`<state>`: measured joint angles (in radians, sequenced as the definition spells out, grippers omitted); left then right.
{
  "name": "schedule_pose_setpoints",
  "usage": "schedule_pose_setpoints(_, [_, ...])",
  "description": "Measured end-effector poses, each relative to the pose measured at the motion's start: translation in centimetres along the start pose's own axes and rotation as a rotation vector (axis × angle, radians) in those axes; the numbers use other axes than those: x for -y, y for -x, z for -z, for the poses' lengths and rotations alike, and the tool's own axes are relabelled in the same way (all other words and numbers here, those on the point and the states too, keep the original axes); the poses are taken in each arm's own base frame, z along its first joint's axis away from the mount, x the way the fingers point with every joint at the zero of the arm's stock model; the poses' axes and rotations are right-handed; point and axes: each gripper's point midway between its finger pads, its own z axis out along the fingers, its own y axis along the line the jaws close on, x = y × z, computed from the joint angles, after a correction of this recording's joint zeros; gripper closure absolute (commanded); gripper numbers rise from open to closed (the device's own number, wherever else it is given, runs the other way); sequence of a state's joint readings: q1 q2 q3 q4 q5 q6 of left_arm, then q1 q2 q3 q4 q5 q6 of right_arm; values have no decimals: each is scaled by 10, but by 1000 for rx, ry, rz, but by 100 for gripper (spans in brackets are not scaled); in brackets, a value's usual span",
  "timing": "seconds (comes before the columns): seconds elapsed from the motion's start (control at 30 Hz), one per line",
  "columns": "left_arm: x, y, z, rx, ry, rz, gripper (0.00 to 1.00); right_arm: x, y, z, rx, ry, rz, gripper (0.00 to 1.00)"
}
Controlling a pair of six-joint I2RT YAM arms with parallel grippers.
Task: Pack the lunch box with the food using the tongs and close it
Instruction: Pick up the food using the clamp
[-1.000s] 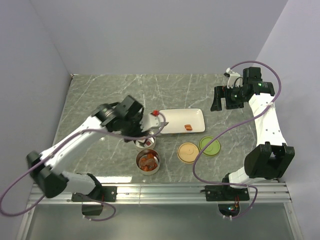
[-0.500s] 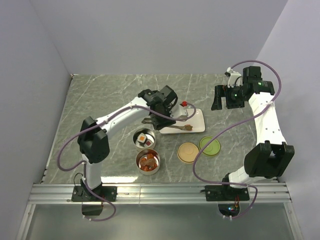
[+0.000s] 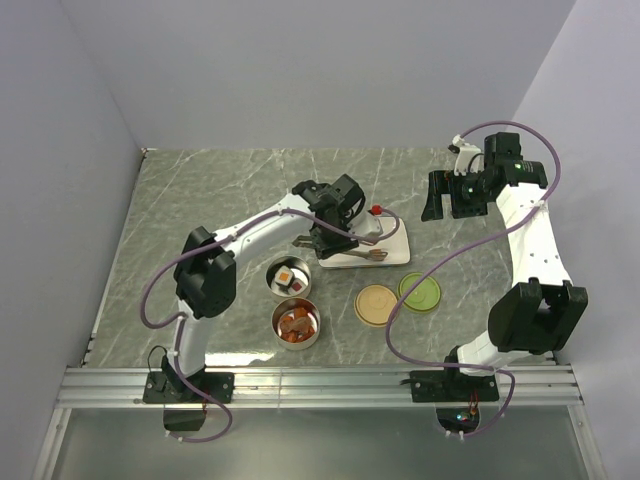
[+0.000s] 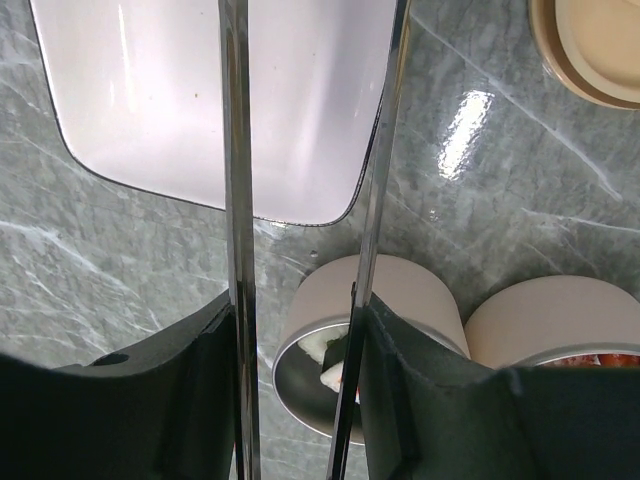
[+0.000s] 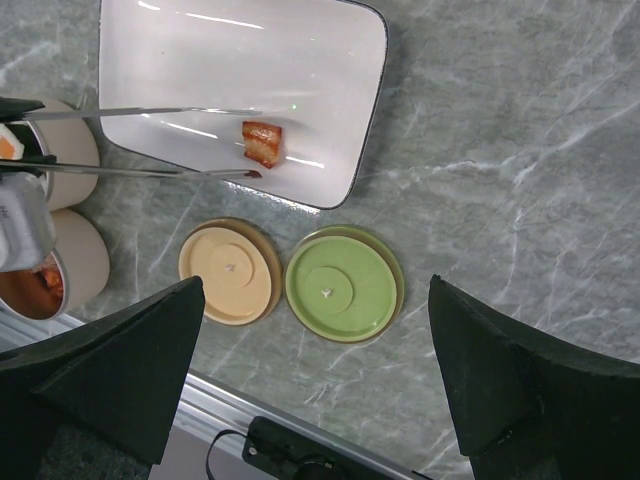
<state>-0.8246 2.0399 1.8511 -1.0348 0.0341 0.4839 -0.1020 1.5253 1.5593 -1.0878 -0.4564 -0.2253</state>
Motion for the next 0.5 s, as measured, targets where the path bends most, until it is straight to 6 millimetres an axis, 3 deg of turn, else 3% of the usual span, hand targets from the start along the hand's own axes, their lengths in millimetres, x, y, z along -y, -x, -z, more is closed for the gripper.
schedule_pose_setpoints(0.5, [-8, -12, -26, -78, 30, 0, 54, 0, 0, 0, -1, 1, 0, 0])
